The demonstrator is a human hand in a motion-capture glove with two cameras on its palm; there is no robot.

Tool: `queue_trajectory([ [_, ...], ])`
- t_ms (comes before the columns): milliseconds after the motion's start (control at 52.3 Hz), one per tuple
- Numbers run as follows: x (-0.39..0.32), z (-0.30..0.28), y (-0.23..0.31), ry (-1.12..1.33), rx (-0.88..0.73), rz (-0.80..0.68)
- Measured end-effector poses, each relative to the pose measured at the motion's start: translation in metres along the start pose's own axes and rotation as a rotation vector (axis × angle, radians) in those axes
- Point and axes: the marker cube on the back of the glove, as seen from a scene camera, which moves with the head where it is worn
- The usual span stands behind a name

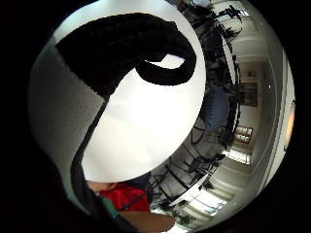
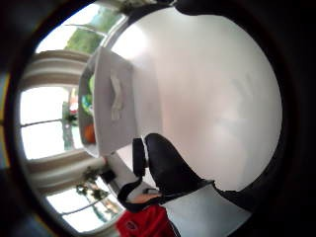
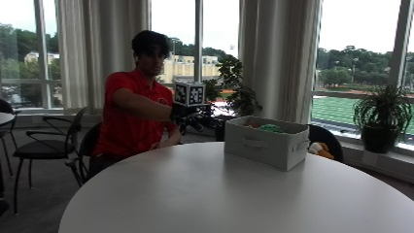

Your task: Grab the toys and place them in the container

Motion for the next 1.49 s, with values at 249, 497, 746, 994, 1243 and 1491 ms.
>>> queue_trajectory([
  [249, 0.031, 0.021, 0.032, -0.083, 0.018, -0.003],
  [497, 0.065, 0.024, 0.055, -0.113, 0.006, 0.012],
  [746, 0.086, 0.019, 0.073, -0.156, 0.025, 0.042],
  [994, 0.094, 0.024, 0.084, -0.115, 0.019, 0.041],
  [1243, 0.1, 0.022, 0.087, -0.121, 0.031, 0.046],
  [1491, 0.091, 0.022, 0.08, -0.121, 0.061, 0.087],
])
